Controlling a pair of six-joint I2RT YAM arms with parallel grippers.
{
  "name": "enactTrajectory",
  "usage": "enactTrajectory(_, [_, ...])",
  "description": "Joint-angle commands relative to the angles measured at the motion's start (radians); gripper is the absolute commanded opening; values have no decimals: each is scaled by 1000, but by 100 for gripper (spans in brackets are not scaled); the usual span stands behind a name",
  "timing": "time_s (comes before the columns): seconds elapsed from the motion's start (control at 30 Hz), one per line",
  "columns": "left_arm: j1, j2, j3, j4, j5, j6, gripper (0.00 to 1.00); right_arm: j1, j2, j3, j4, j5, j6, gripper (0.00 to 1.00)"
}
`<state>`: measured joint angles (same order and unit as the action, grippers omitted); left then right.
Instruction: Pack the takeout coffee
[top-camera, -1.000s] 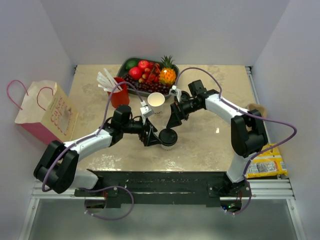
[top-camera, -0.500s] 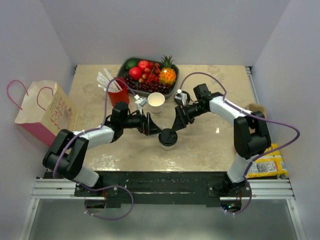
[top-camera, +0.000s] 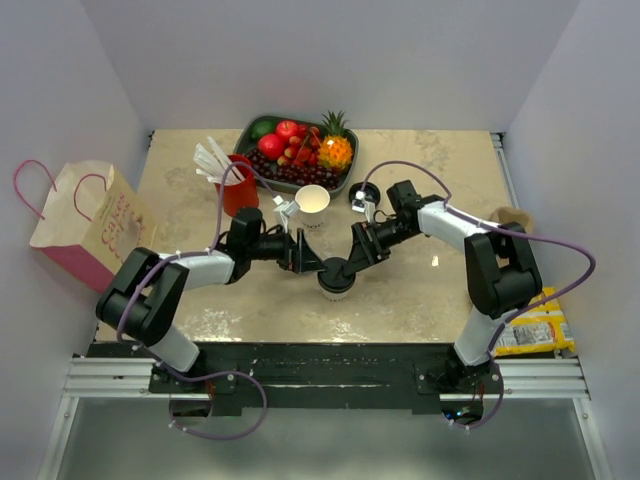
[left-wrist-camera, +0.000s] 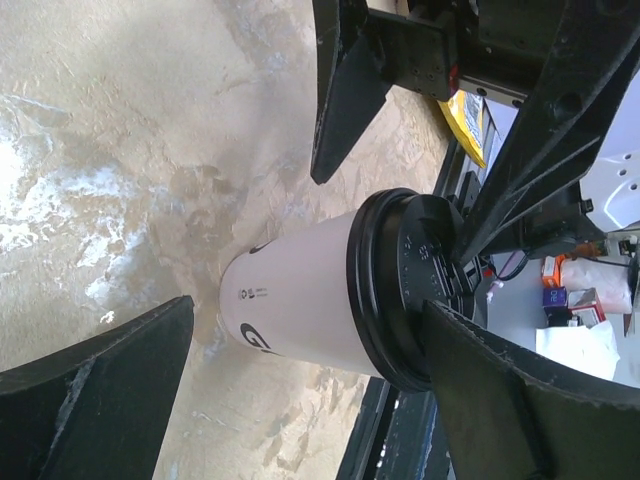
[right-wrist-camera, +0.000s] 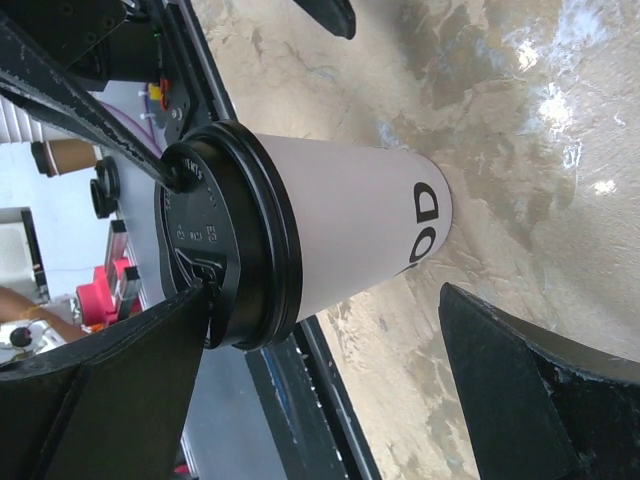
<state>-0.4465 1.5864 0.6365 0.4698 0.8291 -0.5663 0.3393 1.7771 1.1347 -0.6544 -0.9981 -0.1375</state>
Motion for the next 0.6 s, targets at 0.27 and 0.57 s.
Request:
enactTrajectory(0.27, [0,129,-49,74,10,2,96,29,-82,-104,156,88,18,99])
enactTrajectory(0.57, [0,61,-12,210,91,-89,100,27,-116,-69,142,-59,26,99])
